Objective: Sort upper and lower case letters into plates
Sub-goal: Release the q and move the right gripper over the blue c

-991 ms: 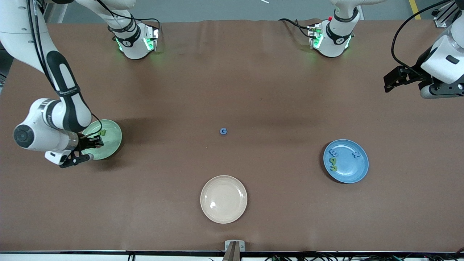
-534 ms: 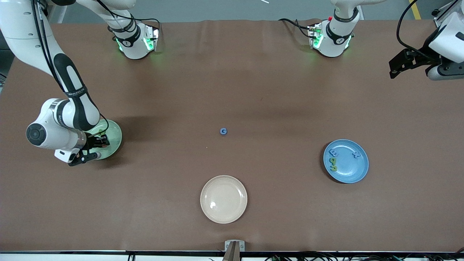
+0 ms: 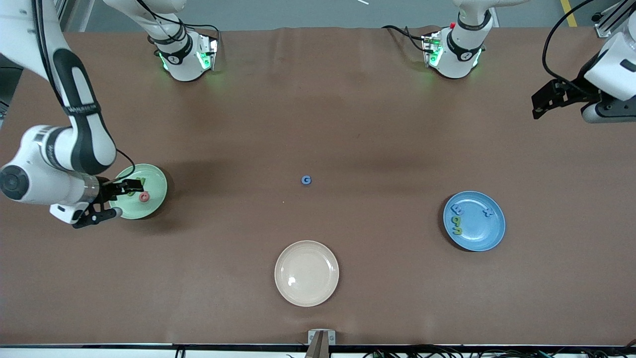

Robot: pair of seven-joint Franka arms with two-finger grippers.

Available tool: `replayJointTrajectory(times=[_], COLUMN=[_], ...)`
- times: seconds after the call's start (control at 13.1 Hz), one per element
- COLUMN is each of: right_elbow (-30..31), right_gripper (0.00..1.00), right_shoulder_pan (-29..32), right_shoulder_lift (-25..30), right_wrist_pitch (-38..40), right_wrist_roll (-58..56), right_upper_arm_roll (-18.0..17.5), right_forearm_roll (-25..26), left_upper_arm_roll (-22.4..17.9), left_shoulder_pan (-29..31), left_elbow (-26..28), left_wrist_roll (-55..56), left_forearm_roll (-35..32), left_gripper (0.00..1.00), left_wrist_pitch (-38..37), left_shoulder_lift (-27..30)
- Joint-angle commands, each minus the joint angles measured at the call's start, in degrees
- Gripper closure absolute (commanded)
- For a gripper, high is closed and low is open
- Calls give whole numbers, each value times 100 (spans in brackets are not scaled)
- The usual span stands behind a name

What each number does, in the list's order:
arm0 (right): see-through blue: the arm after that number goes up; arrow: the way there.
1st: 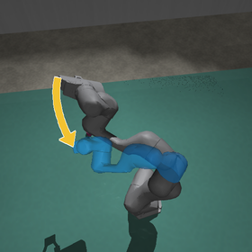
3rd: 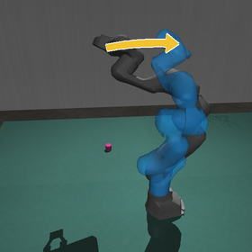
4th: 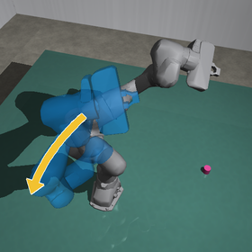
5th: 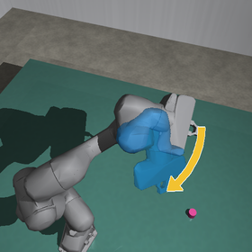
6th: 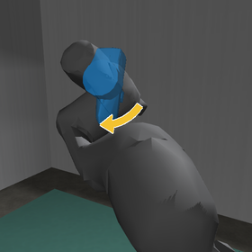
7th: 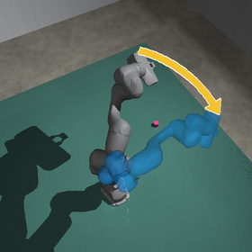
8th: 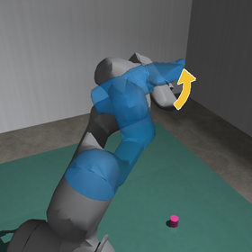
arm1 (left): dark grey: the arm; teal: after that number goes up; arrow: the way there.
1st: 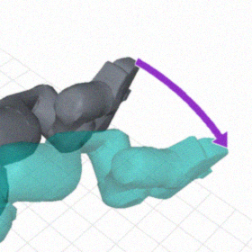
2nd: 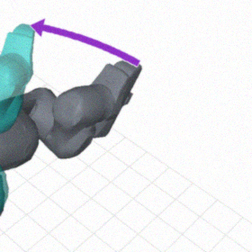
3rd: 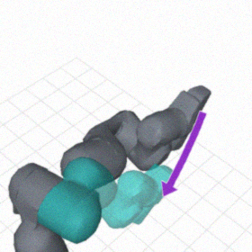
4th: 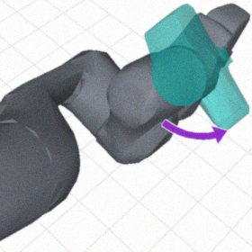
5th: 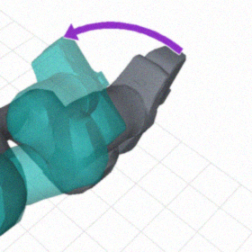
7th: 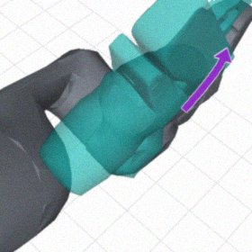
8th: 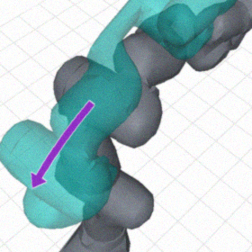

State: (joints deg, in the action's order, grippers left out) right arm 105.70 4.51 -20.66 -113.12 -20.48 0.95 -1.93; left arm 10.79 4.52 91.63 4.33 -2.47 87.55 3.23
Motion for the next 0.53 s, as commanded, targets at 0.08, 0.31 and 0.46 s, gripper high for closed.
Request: replayJointTrajectory(times=[0.08,0.31,0.46], right_elbow=[205,179,109], right_gripper=[0,0,0], right_shoulder_pan=[-1106,-2336,-3215], right_shoulder_lift=[1027,1240,1188], right_wrist_pitch=[824,967,775], right_wrist_roll=[1972,3755,4943], right_upper_arm_roll=[-15,-15,-15], right_forearm_roll=[-9,-18,-35], left_upper_arm_roll=[-25,-34,-34], left_shoulder_pan=[31,22,31], left_elbow=[-22,-5,-5], left_wrist_roll=[-152,-152,-152], left_forearm_roll=[220,379,370], left_gripper=[0,0,0], left_wrist_pitch=[306,264,184], left_shoulder_lift=[-164,-156,-147])
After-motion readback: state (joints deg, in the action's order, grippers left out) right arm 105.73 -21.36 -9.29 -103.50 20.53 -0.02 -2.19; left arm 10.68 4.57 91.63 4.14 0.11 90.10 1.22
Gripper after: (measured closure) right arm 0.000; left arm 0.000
